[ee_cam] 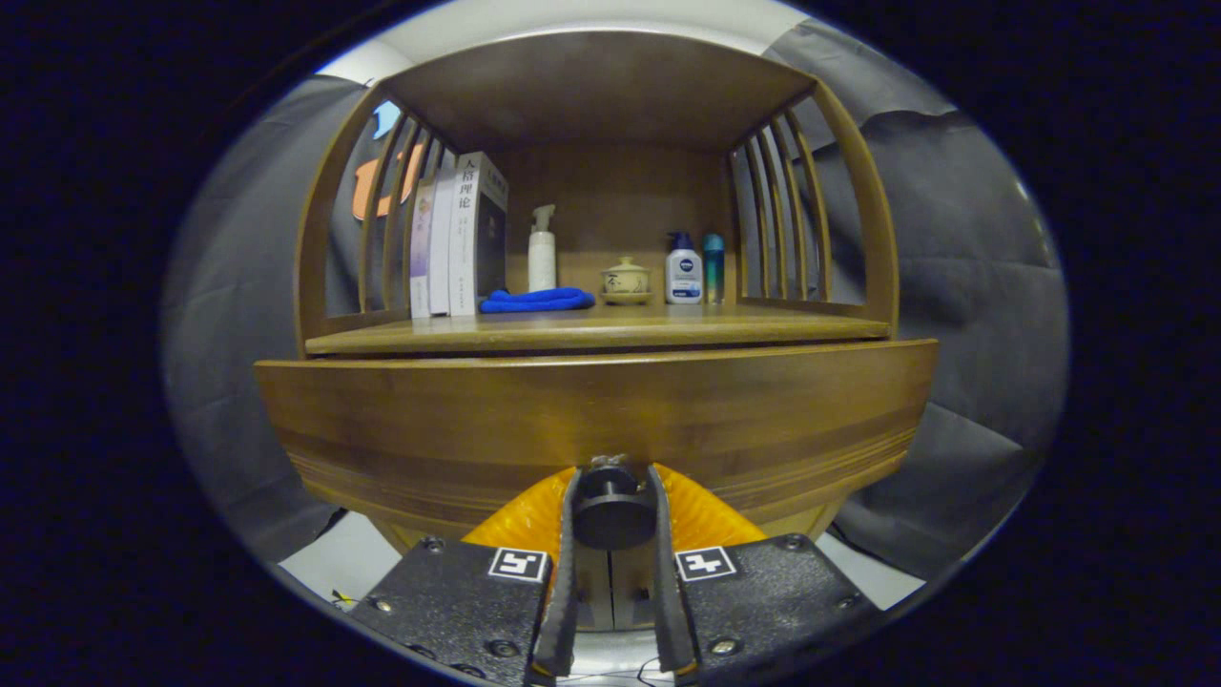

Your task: Pull open the drawer, take out the items inside it, and place them on the countertop above the cabinet.

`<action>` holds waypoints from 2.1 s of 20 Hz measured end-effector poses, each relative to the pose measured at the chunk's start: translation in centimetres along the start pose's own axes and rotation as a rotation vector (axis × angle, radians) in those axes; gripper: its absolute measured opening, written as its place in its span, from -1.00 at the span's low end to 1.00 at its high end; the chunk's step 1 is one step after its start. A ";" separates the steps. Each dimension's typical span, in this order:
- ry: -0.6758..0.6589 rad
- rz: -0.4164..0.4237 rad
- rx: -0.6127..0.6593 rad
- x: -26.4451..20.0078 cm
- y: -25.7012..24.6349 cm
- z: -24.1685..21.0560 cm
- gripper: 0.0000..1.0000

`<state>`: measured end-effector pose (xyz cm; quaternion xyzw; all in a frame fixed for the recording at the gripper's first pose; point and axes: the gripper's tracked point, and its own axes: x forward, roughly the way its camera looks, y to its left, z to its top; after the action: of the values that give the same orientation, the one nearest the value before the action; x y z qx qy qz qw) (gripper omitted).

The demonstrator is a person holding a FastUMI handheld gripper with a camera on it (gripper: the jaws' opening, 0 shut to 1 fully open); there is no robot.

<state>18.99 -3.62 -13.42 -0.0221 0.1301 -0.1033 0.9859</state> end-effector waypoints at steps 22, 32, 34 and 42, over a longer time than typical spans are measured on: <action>0.060 0.137 -0.058 -15.1 -1.0 -5.1 -0.29; 0.183 0.208 -0.098 -18.4 -0.4 -2.7 0.48; 0.213 0.263 -0.070 -19.6 0.5 -1.0 0.76; 0.307 0.298 -0.035 -16.7 0.8 5.1 0.94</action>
<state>4.67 0.78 -4.37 -0.0035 0.2822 0.0438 0.9583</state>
